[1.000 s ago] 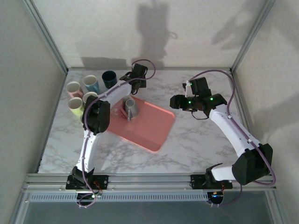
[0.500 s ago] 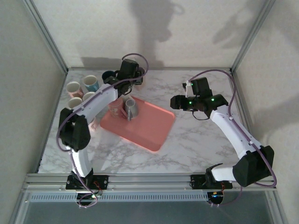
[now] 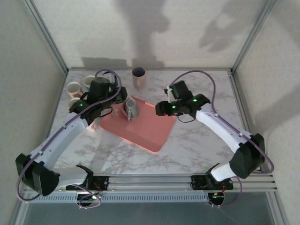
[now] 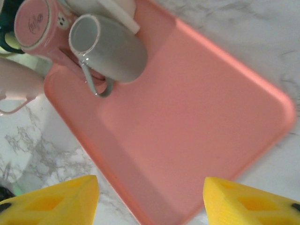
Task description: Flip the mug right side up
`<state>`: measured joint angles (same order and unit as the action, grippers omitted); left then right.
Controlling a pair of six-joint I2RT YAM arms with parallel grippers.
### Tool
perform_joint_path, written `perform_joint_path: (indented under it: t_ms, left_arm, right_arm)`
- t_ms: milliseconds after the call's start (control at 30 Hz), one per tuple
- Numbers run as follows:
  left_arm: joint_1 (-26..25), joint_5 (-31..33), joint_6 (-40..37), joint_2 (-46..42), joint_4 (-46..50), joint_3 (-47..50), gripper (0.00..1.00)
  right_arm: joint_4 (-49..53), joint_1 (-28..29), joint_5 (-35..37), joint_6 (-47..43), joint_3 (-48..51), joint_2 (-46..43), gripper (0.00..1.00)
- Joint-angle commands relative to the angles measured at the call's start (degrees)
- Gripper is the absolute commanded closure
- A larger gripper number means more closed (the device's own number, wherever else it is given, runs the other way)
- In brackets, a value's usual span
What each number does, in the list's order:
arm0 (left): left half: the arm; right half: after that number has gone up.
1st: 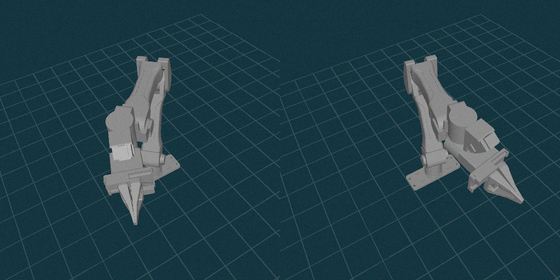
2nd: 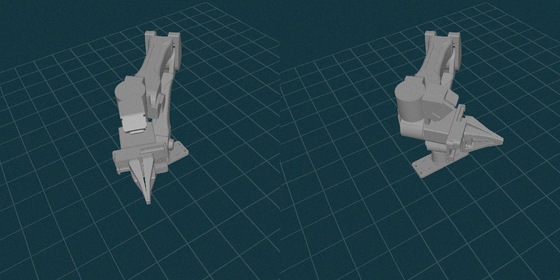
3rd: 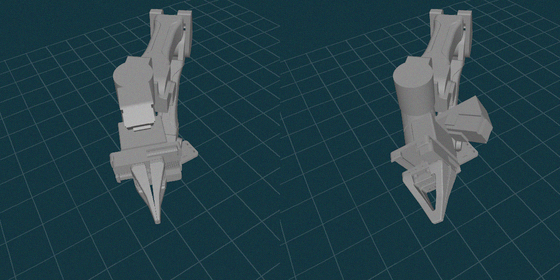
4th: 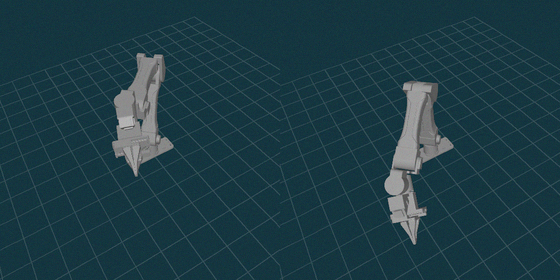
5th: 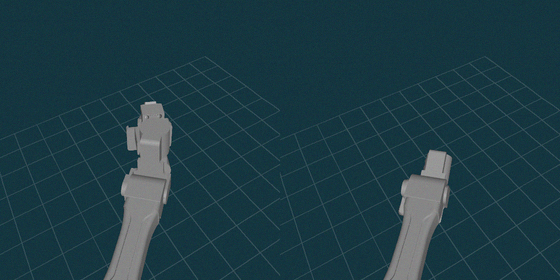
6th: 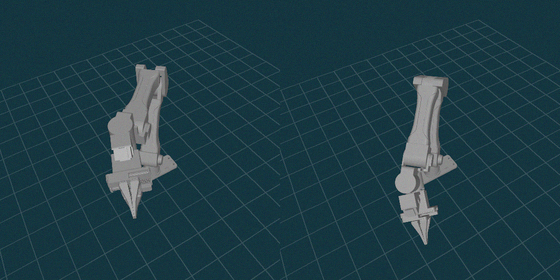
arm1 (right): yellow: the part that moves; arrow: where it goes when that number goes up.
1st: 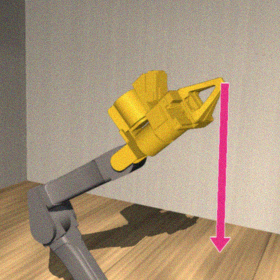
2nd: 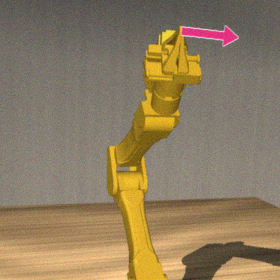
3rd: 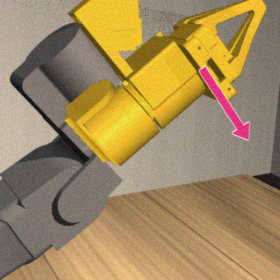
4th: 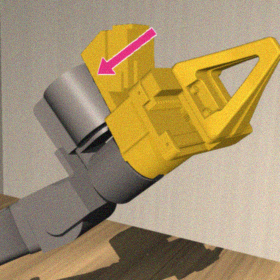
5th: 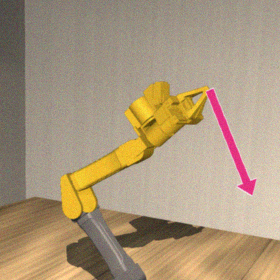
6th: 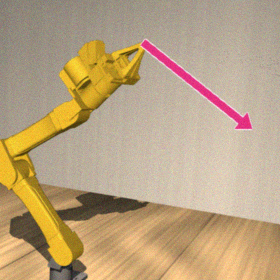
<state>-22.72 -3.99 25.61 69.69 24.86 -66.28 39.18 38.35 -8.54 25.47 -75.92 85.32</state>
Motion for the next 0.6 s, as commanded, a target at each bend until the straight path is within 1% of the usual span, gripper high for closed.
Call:
perform_joint_path:
  t_ms: [0, 167, 267, 333, 433, 567]
  left_arm:
    - [4.4, -7.2, 0.5, -5.5, 4.3, 5.2, 0.50]
    - [12.7, -16.4, -2.1, -12.3, 5.6, 12.3, 0.50]
    - [17.4, -21.9, -3.2, -13.9, 5.7, 15.5, 0.51]
    - [19.9, -24.5, -3.9, -14.5, 5.6, 16.9, 0.51]
    - [22.4, -26.6, -4.7, -15.0, 5.2, 18.1, 0.51]
    - [24.2, -29.3, -4.5, -15.0, 3.5, 19.5, 0.50]
  right_arm:
    - [-0.6, 4.1, 5.3, 6.3, -4.6, 4.6, 0.40]
    - [-1.4, 9.6, 8.1, 13.1, -10.0, 13.1, 0.40]
    - [-1.2, 11.9, 10.0, 15.4, -14.0, 18.2, 0.38]
    - [-0.6, 12.6, 11.0, 17.5, -16.4, 21.2, 0.37]
    - [-0.4, 13.2, 12.5, 19.6, -19.4, 25.0, 0.36]
    - [-1.0, 13.6, 12.9, 20.4, -23.4, 29.8, 0.35]
